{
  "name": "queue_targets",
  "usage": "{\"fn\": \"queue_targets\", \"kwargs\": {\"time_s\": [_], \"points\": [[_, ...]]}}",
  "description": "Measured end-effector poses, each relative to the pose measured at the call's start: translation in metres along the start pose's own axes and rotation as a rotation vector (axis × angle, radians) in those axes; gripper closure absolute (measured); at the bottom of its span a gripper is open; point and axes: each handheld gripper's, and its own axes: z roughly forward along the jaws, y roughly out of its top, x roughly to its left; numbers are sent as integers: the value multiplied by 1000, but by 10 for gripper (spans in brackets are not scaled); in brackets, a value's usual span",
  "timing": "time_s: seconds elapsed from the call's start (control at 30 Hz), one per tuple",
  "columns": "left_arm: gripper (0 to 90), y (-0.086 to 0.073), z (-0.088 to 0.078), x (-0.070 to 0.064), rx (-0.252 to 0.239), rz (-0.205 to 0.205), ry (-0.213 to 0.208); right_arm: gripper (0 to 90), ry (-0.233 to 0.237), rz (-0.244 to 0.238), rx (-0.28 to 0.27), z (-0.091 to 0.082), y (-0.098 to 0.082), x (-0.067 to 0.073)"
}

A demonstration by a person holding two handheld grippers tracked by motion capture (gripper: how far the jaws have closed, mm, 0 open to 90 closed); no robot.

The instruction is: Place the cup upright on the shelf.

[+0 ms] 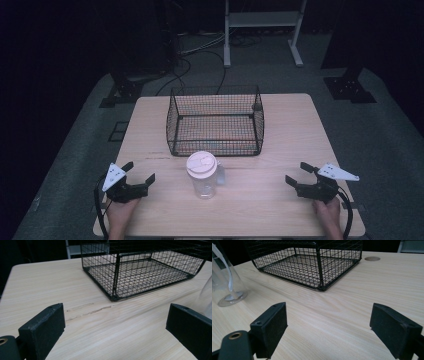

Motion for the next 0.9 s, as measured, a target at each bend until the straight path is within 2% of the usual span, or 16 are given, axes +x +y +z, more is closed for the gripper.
{"fn": "queue_targets", "kwargs": {"time_s": [0.13,0.3,0.4,0.53,0.9], "points": [[12,-1,2,-1,0,-4,-18,134,0,2,0,0,0,0],[12,-1,3,-2,13,-5,-14,135,3,-7,4,0,0,1],[12,0,3,-6,8,6,-31,134,5,-13,6,0,0,2],[12,1,2,-12,6,21,-30,134,5,-13,7,0,0,2],[12,6,3,-25,0,42,-94,134,11,-16,2,0,0,2]]}}
